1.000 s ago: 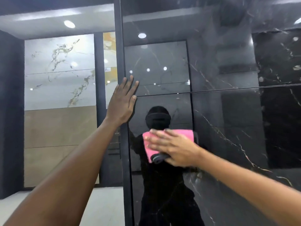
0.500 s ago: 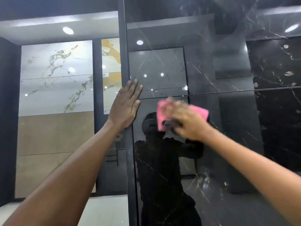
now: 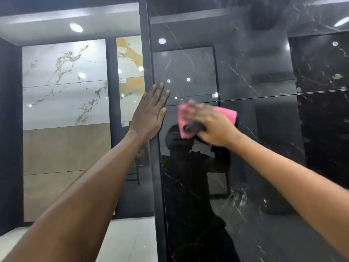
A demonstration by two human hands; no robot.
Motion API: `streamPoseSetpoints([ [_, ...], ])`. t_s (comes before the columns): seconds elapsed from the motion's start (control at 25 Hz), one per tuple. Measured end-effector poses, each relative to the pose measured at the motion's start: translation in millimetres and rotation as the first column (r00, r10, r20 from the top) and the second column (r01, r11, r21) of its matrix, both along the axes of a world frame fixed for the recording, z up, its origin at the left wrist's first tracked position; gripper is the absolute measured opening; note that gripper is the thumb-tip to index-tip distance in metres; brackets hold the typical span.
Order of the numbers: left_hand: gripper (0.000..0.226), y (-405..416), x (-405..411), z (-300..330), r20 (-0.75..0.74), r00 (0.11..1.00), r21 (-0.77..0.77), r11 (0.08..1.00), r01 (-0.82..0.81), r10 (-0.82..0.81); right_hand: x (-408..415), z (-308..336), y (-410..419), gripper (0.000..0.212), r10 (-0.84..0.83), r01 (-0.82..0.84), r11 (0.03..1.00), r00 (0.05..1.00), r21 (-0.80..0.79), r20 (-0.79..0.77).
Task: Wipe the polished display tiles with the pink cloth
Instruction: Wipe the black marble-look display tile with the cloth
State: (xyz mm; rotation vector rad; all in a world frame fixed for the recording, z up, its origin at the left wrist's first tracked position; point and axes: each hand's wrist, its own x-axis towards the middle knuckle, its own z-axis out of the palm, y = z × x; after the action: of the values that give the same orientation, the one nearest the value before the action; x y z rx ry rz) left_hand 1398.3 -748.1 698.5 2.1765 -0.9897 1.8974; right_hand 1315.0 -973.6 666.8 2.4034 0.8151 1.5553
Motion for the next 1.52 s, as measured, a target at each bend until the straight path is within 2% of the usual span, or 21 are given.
streamPoseSetpoints([
  [0.08,0.054,0,0,0,-0.002,1.0,0.0,1.0,-0.007,0.007,3,-13,14,0.069,0.05,-0.071,0.933,0.996,0.354,0.069],
  [0.12,0.054,0,-1,-1,-0.001,1.0,-0.004,1.0,-0.01,0.01,7,-47,29,0.069,0.077,-0.09,0.95,0.996,0.3,0.053],
  [0.2,0.054,-1,-3,-2,-0.007,1.0,-0.011,1.0,-0.015,0.015,3,-125,49,0.065,0.089,-0.112,0.975,0.988,-0.194,-0.123],
  [0.24,0.054,-1,-3,-2,-0.013,1.0,-0.014,1.0,-0.018,0.018,-8,-137,46,0.062,0.034,-0.13,0.893,0.974,-0.43,-0.222],
  [0.32,0.054,-2,-3,-4,-0.008,1.0,-0.02,0.999,-0.025,0.025,-14,-94,16,0.063,0.042,-0.113,0.816,0.99,-0.567,-0.137],
  [0.4,0.054,-2,-1,-4,0.0,1.0,-0.025,0.999,-0.029,0.029,-16,-22,-14,0.068,-0.084,0.081,0.989,0.996,-0.128,-0.018],
  [0.48,0.054,-2,0,-4,0.0,1.0,-0.032,0.999,-0.024,0.024,-21,2,-16,0.067,-0.087,0.082,0.931,0.996,0.355,0.0],
  [0.52,0.054,-2,0,-4,0.001,1.0,-0.033,0.999,-0.02,0.02,-15,-18,-3,0.067,-0.069,0.074,0.896,0.997,0.439,-0.027],
  [0.6,0.054,-2,-1,-5,0.005,1.0,-0.034,0.999,-0.016,0.017,-7,-95,40,0.063,0.024,0.009,0.99,0.973,0.144,-0.227],
  [0.68,0.053,-2,-1,-4,-0.004,1.0,-0.036,0.999,-0.016,0.016,-15,-147,54,0.062,-0.011,-0.146,0.91,0.927,-0.389,-0.375],
  [0.76,0.053,-3,0,-4,-0.008,1.0,-0.047,0.999,-0.021,0.021,-9,-108,28,0.064,0.017,-0.137,0.839,0.974,-0.526,-0.226],
  [0.84,0.053,-3,2,-6,-0.008,1.0,-0.052,0.998,-0.022,0.021,-1,-33,-4,0.07,-0.028,0.016,0.986,0.997,-0.166,-0.07],
  [0.92,0.054,-2,2,-5,-0.016,0.999,-0.04,0.999,-0.028,0.027,-6,8,-12,0.074,-0.066,0.061,0.963,0.998,0.264,0.013],
  [0.96,0.054,-2,0,-4,-0.025,0.999,-0.044,0.998,-0.034,0.033,-2,3,-3,0.076,-0.082,0.072,0.942,0.996,0.327,0.017],
  [1.0,0.055,-4,-4,-4,-0.047,0.999,-0.068,0.997,-0.03,0.026,6,-20,8,0.077,-0.074,0.062,0.96,0.997,0.274,0.032],
  [1.08,0.056,-18,-17,-17,-0.14,0.987,-0.187,0.981,0.052,-0.079,15,-94,28,0.075,-0.021,0.025,0.977,1.0,-0.212,0.019],
  [1.2,0.057,-40,-29,-71,-0.192,0.957,-0.306,0.94,0.151,-0.216,2,-102,-3,0.063,0.009,-0.05,0.682,0.998,-0.73,-0.06],
  [1.24,0.057,-41,-27,-89,-0.185,0.966,-0.298,0.947,0.119,-0.18,0,-69,-20,0.061,0.006,0.004,0.731,1.0,-0.682,0.012],
  [1.32,0.057,-38,-16,-109,-0.158,0.987,-0.259,0.966,-0.018,-0.024,-6,4,-58,0.063,-0.104,0.128,0.967,0.988,-0.22,0.116],
  [1.4,0.058,-40,-9,-115,-0.138,0.988,-0.252,0.962,-0.109,0.075,-16,30,-83,0.07,-0.138,0.096,0.967,0.976,0.235,0.171],
  [1.52,0.058,-44,-8,-117,-0.119,0.989,-0.259,0.96,-0.111,0.083,-1,-79,-72,0.076,-0.05,0.016,0.983,0.981,0.18,0.185],
])
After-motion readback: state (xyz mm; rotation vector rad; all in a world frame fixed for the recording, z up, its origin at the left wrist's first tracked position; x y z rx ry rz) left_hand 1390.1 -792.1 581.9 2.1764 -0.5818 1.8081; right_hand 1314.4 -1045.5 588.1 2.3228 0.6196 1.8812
